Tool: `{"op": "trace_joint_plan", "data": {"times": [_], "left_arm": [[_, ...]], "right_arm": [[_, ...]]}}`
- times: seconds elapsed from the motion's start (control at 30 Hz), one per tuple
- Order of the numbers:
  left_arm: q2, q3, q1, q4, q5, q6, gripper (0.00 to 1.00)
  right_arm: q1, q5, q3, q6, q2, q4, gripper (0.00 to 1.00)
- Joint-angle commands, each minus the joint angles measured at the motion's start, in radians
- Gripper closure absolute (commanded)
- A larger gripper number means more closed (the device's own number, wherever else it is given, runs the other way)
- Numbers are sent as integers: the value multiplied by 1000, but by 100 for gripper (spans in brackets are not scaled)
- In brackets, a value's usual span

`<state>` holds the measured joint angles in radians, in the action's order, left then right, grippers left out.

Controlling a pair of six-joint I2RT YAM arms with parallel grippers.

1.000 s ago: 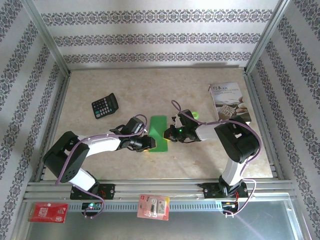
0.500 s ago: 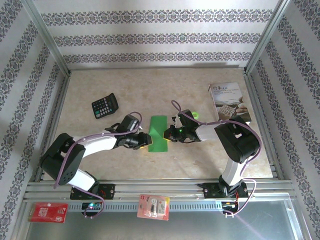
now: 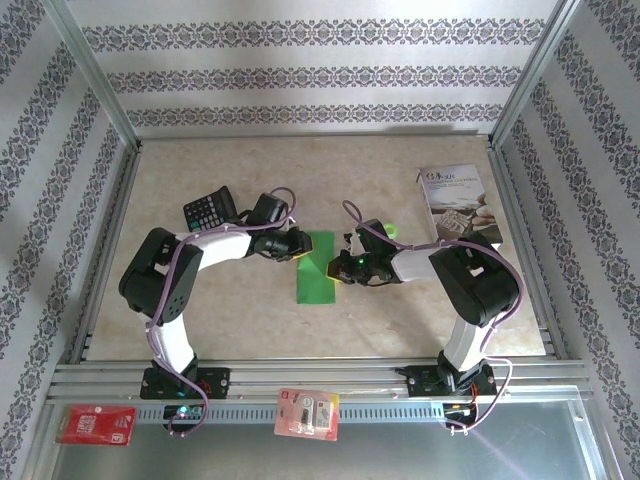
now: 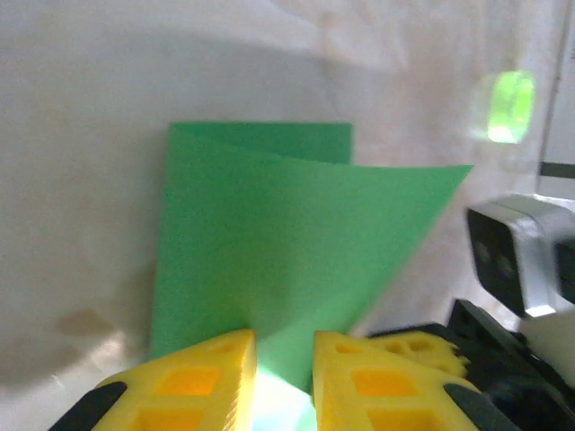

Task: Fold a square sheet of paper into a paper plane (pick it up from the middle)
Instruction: First fold the square sheet of paper in half at the center of the table.

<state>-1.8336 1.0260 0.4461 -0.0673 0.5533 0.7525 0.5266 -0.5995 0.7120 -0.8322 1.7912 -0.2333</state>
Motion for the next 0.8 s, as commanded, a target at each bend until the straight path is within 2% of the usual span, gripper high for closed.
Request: {"op": "trace_joint_plan", "data": {"times": [0.0, 0.2, 0.33, 0.47, 0.63, 0.77], "left_arm": [[-50, 29, -26, -47, 5, -60, 78], [-78, 53, -71, -63, -8, -89, 77], [-34, 85, -74, -104, -15, -108, 74], [-10, 96, -62, -75, 23, -87, 72], [-73, 129, -53, -49, 60, -75, 72], [-128, 178, -58, -81, 29, -101, 72]], "right_arm": [[21, 172, -55, 35, 97, 141, 100], [21, 172, -59, 34, 100, 141, 100], [20, 173, -63, 36, 98, 143, 100], [19, 177, -62, 35, 98, 141, 100], [19, 175, -59, 38, 104, 143, 100], [19, 176, -60, 38, 106, 143, 100]]}}
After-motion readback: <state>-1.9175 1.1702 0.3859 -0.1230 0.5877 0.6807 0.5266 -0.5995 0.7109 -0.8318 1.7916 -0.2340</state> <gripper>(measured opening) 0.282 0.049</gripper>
